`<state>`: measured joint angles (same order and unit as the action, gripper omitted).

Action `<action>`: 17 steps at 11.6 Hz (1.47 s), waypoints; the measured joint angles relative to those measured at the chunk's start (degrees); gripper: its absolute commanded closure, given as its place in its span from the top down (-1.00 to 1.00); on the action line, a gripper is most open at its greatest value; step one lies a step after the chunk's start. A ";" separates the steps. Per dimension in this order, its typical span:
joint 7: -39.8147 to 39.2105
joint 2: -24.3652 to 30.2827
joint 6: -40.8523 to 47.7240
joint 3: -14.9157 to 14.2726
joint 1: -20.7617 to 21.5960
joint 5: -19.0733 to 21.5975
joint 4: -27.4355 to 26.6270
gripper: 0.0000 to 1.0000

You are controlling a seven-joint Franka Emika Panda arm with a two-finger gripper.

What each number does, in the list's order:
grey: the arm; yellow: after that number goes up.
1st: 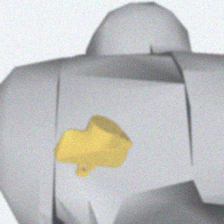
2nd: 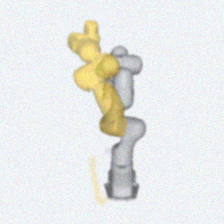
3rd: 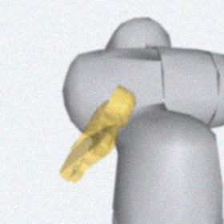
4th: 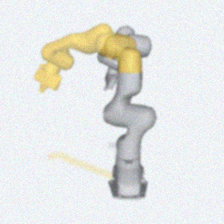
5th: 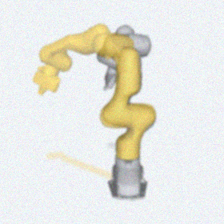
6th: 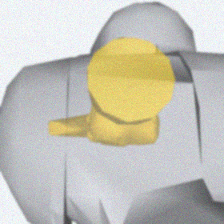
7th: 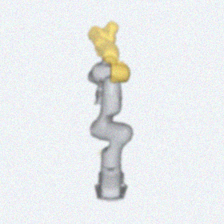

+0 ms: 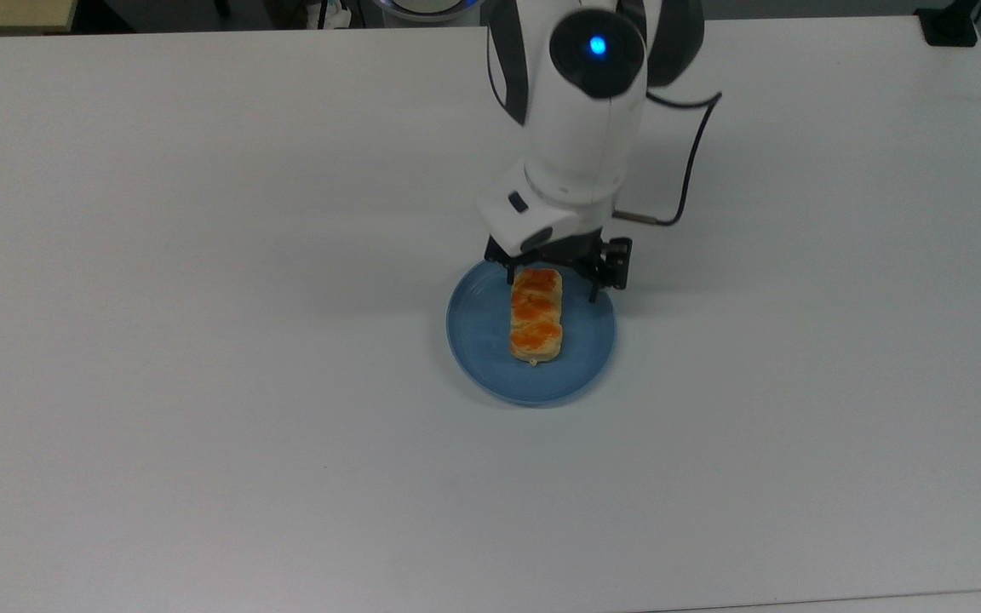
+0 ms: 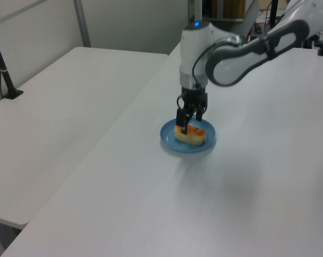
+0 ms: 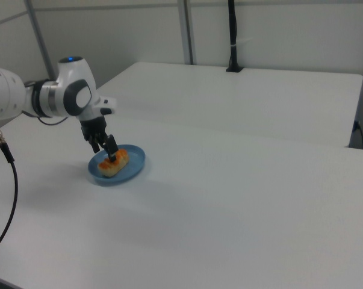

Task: Put the bread on the table
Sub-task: 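Lift the bread roll off the plate and carry it away from the plate, then lower the bread roll onto the bare table beside the plate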

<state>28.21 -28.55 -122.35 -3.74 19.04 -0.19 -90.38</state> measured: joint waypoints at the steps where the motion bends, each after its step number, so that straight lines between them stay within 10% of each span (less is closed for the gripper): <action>1: 0.40 -2.23 -2.06 -0.03 0.32 0.00 0.10 0.85; 5: 0.69 -4.66 -5.69 -1.19 0.90 -0.04 0.80 -0.10; 13: -27.56 7.18 19.53 -10.83 -0.60 -0.10 1.92 -0.08; 17: -37.98 9.63 20.91 -13.69 -6.87 -6.32 -6.49 -0.01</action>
<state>-9.77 -18.92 -101.44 -17.43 12.17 -6.51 -96.87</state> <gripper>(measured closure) 0.529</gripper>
